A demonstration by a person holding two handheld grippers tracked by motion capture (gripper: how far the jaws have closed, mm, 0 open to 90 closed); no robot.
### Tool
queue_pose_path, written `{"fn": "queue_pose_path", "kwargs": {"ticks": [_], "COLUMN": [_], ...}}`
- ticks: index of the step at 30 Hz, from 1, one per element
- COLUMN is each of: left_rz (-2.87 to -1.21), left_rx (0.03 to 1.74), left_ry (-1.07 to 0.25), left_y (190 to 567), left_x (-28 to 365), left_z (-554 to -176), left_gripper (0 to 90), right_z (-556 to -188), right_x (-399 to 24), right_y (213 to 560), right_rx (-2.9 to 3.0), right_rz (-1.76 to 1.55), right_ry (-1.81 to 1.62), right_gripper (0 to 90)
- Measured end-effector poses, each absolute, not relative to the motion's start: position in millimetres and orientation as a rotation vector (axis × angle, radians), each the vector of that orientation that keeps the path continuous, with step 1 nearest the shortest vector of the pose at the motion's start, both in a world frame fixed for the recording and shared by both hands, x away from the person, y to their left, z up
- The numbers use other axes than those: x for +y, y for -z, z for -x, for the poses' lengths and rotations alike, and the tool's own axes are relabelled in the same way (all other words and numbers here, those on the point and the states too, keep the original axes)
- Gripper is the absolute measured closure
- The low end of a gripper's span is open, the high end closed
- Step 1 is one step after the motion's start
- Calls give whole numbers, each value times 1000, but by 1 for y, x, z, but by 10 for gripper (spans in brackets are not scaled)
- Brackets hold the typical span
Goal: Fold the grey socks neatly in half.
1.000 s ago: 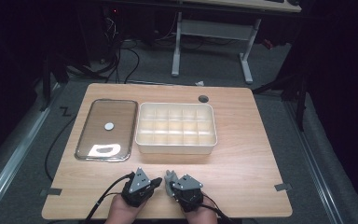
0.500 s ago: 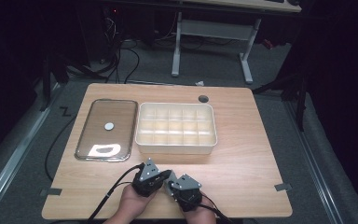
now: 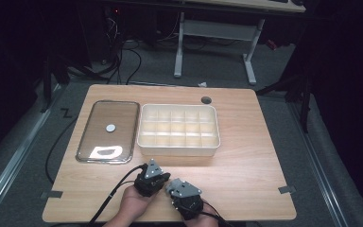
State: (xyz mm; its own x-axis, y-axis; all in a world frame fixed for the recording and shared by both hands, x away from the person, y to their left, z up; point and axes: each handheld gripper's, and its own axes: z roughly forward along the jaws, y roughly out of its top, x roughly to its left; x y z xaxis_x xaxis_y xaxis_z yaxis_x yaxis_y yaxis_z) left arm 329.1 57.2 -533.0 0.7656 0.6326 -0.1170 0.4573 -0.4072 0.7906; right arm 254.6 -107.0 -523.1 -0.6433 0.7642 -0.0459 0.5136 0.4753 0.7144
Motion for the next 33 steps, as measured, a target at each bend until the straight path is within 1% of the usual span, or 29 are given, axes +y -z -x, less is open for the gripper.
{"fn": "queue_pose_path", "kwargs": {"ticks": [1, 6, 10, 13, 15, 18, 20, 22, 24, 27, 30, 33], "left_rz": [-2047, -2012, -2000, -1990, -1997, -2019, -2024, -2037, -2065, -2055, -2065, -2090], "left_rx": [823, 797, 784, 785, 773, 733, 730, 718, 697, 705, 675, 657], "left_ry": [-248, -273, -268, -257, -257, -278, -267, -262, -279, -264, -264, -288], "left_y": [533, 531, 532, 530, 527, 519, 517, 519, 521, 520, 517, 520], "left_x": [60, 62, 62, 65, 67, 72, 75, 73, 71, 72, 75, 82], "left_z": [-329, -326, -325, -322, -315, -302, -296, -292, -291, -293, -289, -288], "left_gripper": [890, 866, 855, 855, 857, 858, 860, 859, 858, 857, 852, 846], "right_z": [-254, -260, -265, -266, -266, -263, -259, -255, -253, -260, -268, -273], "right_x": [-107, -111, -120, -124, -127, -134, -140, -144, -145, -144, -143, -141], "right_y": [530, 529, 527, 520, 513, 499, 492, 488, 486, 490, 497, 505], "right_rx": [2355, 2355, 2361, 2344, 2328, 2278, 2244, 2223, 2220, 2253, 2311, 2338], "right_rz": [-1075, -1117, -1157, -1154, -1173, -1175, -1189, -1226, -1244, -1312, -1363, -1382], "right_ry": [-994, -1004, -1047, -1078, -1114, -1147, -1149, -1135, -1116, -1037, -979, -927], "right_gripper": [900, 900, 900, 865, 817, 767, 702, 606, 541, 387, 369, 387]}}
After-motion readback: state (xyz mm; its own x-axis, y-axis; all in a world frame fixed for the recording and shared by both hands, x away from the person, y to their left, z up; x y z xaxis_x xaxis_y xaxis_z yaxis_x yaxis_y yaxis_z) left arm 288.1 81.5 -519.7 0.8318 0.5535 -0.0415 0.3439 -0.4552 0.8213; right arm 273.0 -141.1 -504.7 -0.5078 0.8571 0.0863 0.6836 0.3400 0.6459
